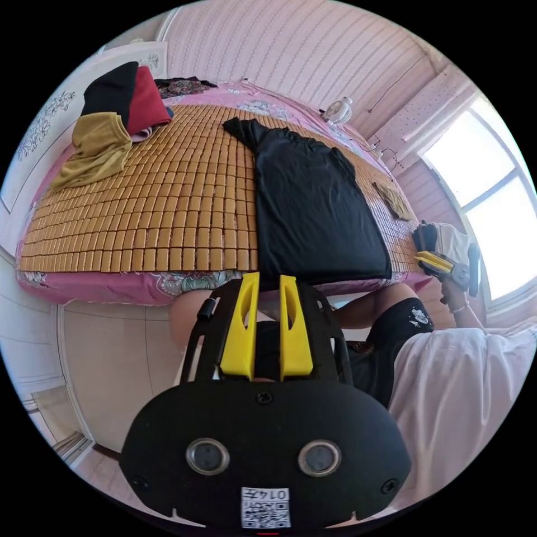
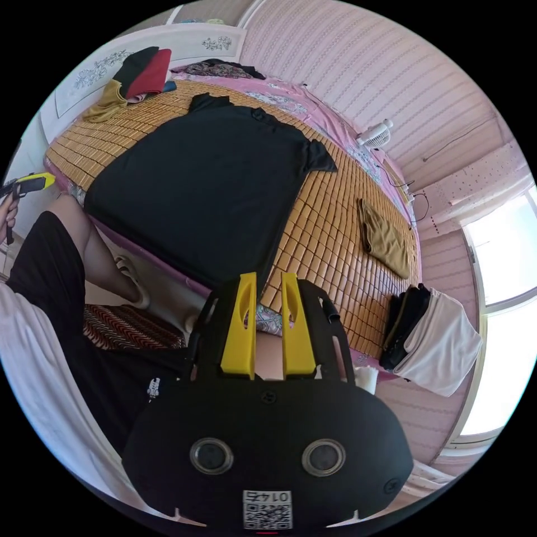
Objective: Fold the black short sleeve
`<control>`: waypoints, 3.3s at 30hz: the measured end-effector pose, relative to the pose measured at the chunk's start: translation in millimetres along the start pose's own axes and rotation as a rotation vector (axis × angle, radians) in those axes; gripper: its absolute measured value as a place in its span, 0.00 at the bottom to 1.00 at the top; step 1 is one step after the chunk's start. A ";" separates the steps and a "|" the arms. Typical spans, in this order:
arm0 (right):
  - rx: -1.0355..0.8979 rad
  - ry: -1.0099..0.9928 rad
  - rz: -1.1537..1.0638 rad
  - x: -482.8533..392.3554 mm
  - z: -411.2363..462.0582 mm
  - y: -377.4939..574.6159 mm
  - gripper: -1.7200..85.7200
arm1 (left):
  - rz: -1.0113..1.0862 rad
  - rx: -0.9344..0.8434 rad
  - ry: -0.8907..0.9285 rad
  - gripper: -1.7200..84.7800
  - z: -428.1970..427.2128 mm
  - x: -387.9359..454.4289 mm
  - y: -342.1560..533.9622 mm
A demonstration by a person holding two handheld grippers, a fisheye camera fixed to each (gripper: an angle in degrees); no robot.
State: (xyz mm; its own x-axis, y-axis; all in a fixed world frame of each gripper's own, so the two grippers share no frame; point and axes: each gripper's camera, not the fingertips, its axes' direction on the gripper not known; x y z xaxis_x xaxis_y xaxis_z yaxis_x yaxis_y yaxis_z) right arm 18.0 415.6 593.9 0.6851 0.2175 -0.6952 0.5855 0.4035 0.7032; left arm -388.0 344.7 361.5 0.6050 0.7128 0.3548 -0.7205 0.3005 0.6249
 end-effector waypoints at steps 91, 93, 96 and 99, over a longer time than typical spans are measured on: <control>-0.020 -0.418 0.812 412.9 338.2 -125.7 0.05 | 0.834 -0.290 0.219 0.11 465.6 500.5 -615.5; -0.030 -0.424 0.793 410.6 340.5 -132.9 0.04 | 0.839 -0.380 0.166 0.08 489.1 509.3 -618.4; -0.035 -0.409 0.770 405.9 341.3 -144.4 0.03 | 0.834 -0.356 0.174 0.04 486.8 505.0 -620.0; -0.025 -0.393 0.755 398.7 342.1 -154.6 0.03 | 0.742 -0.298 0.183 0.03 475.9 491.9 -621.9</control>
State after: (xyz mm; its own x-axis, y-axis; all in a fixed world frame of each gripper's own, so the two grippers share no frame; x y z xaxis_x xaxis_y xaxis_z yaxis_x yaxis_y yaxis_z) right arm 348.9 135.9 258.9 0.9914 0.1134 0.0646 -0.0957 0.2946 0.9508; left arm 518.9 206.9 478.3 -0.1111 0.8766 0.4683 -0.9869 -0.1526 0.0514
